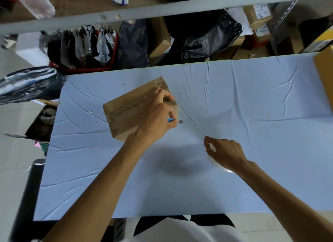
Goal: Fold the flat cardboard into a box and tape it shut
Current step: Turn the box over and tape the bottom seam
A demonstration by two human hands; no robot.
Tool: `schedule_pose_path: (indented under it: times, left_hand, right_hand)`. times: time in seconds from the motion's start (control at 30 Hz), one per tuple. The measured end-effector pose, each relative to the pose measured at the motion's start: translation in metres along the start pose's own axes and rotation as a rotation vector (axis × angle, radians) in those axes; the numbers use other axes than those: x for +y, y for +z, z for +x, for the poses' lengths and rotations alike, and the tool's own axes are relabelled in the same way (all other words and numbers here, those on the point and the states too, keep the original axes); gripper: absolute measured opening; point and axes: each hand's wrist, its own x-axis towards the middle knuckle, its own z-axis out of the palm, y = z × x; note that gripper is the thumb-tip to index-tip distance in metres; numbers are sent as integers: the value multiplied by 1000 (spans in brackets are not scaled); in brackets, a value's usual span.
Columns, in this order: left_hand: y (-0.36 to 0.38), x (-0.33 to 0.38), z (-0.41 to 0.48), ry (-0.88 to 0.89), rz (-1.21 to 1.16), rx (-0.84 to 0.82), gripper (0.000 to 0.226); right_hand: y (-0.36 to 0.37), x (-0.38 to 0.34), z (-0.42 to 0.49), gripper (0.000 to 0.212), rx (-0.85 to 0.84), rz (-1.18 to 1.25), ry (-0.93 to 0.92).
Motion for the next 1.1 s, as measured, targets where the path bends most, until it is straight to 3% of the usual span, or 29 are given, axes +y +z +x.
schedule_pose_path:
  times: [0.2,0.3,0.5,0.73,0.83,0.87,0.93,1.1]
  left_hand:
    - [1,1,0,5,24,16,16]
    - [1,0,-1,2,17,13,16]
    - [2,-2,0,6,2,4,17]
    - [3,-2,0,27,13,34,17]
    - [5,-3,1,27,26,33,16]
    - [5,-4,0,30,33,35,16]
    - [7,-5,0,38,29,48,17]
    - [6,-8,-2,72,-12,80,20]
  right_hand:
    - [7,-3,2,11,-7,-154,-84]
    - [5,-7,-3,24,72,-137,-25]
    - [-4,-8,-3,12,198,-121,99]
    - [-19,-18,17,22,227,25,-95]
    - [-21,-21,32,91,139,-18,-192]
    - [-20,-23,34,100,151,-44,-220]
    - [-15,-25,37,98,175,-16,-224]
    - [2,-25,34,67,129,96,-239]
